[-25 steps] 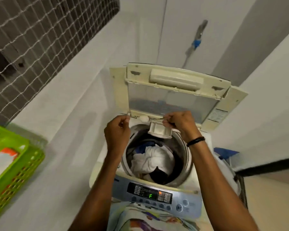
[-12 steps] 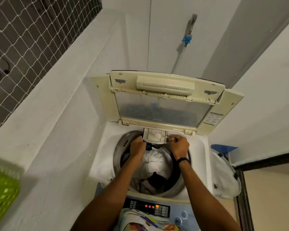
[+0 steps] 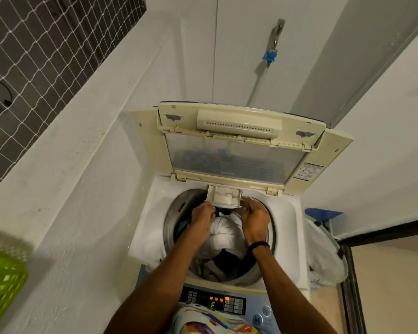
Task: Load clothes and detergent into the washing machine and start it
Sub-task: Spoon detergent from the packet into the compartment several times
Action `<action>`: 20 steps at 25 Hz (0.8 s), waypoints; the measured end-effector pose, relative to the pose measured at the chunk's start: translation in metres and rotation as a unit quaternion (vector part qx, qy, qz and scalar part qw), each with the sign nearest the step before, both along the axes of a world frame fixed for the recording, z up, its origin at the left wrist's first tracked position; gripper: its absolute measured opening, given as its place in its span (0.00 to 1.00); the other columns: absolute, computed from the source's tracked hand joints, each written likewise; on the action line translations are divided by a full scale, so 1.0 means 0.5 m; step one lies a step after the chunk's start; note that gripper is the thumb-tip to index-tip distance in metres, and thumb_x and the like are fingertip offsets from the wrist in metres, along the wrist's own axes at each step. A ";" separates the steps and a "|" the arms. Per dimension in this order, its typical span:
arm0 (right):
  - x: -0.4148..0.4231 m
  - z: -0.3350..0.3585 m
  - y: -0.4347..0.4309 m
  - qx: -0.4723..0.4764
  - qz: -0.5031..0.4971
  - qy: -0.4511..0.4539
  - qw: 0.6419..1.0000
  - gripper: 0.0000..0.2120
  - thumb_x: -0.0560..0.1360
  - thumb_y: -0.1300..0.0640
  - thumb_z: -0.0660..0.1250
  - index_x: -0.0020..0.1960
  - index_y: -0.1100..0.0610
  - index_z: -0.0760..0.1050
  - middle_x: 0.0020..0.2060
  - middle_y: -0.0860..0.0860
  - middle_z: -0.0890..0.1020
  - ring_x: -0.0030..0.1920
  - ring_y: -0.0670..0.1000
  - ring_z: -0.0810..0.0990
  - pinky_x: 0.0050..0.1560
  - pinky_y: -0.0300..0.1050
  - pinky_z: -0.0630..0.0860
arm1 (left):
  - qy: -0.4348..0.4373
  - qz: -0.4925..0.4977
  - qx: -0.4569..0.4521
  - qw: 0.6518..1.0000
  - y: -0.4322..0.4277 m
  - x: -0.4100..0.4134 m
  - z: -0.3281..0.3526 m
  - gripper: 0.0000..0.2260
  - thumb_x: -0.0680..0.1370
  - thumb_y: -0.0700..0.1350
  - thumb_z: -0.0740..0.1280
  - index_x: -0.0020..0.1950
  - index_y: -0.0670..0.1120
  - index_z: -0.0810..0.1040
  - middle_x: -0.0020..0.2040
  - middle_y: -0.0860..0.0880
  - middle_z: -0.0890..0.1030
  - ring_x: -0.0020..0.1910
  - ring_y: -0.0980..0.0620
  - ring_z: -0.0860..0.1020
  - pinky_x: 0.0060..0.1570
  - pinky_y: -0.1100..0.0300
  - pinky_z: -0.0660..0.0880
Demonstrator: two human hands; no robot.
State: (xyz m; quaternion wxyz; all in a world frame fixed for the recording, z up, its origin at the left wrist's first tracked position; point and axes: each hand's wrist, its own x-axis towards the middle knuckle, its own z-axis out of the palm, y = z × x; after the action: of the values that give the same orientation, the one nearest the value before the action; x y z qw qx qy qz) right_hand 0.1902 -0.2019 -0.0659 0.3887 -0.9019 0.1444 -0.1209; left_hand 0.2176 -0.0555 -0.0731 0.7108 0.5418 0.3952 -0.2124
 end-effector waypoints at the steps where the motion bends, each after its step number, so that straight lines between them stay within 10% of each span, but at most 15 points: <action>1: 0.000 0.002 0.000 0.022 -0.027 0.006 0.999 0.13 0.72 0.68 0.67 0.52 0.57 0.84 0.45 0.53 0.86 0.47 0.53 0.83 0.52 0.45 0.80 | -0.012 -0.003 -0.013 1.000 0.005 -0.004 0.011 0.10 0.78 0.32 0.61 0.46 0.41 0.81 0.38 0.47 0.76 0.38 0.54 0.74 0.41 0.62 0.73; 5: 0.002 0.056 0.012 0.244 -0.138 0.081 0.957 0.10 0.72 0.67 0.66 0.47 0.57 0.85 0.38 0.52 0.86 0.42 0.54 0.85 0.51 0.48 0.81 | -0.070 -0.008 -0.008 0.997 0.044 -0.006 0.087 0.14 0.80 0.34 0.58 0.40 0.49 0.74 0.40 0.49 0.74 0.37 0.56 0.70 0.39 0.64 0.68; 10: 0.013 0.154 0.078 0.552 -0.099 0.132 0.817 0.07 0.73 0.70 0.65 0.47 0.66 0.82 0.42 0.60 0.85 0.44 0.56 0.84 0.47 0.47 0.81 | -0.194 0.029 0.167 0.966 0.132 -0.053 0.227 0.16 0.74 0.46 0.66 0.61 0.50 0.81 0.57 0.50 0.83 0.54 0.49 0.81 0.57 0.54 0.79; 20: -0.065 0.395 0.342 0.603 0.194 0.202 0.747 0.10 0.75 0.70 0.61 0.51 0.69 0.79 0.42 0.61 0.84 0.43 0.56 0.84 0.44 0.41 0.82 | -0.361 0.251 0.243 0.864 0.346 -0.334 0.494 0.10 0.77 0.37 0.69 0.57 0.46 0.82 0.50 0.44 0.85 0.49 0.53 0.82 0.50 0.62 0.78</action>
State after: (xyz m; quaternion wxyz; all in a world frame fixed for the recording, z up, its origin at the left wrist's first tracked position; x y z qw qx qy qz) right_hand 0.1580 -0.0310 0.1315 0.8283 -0.4922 0.0844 0.2541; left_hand 0.0506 0.1175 0.1738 0.6787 0.6190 0.2722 0.2867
